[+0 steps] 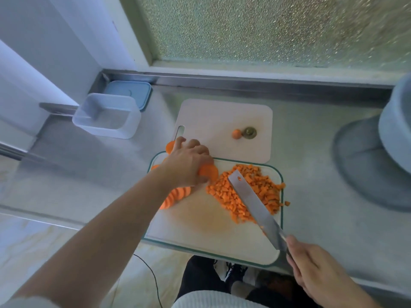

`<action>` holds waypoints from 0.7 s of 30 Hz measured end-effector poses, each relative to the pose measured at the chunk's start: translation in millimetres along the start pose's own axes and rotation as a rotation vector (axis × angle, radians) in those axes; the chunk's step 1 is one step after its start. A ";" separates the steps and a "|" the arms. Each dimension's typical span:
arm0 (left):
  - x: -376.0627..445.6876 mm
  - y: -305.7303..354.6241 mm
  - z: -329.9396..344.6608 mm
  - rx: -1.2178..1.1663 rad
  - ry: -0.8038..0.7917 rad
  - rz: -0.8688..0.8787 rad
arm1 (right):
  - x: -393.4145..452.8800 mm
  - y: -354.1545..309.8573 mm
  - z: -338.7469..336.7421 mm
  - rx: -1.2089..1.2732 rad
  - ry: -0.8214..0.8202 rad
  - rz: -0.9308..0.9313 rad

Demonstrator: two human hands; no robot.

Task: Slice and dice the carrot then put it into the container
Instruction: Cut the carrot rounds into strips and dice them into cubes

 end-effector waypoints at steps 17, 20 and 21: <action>-152.4 27.1 46.2 -1.036 0.409 -0.757 | -2.4 -28.9 37.4 -0.114 -0.136 -0.010; -161.0 51.4 39.0 -0.804 0.537 -0.571 | 2.1 -38.0 47.5 -0.202 -0.215 -0.048; -161.0 58.6 35.9 -0.742 0.573 -0.500 | 3.4 -39.7 49.6 -0.227 -0.234 -0.058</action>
Point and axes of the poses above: each hand's wrist, its own x-axis towards the middle knuckle, its own z-axis out of the palm, y = z × x, the point moved 10 cm from there along x, towards the middle knuckle, and after that the axes turned 1 degree about y, right-handed, at the moved point
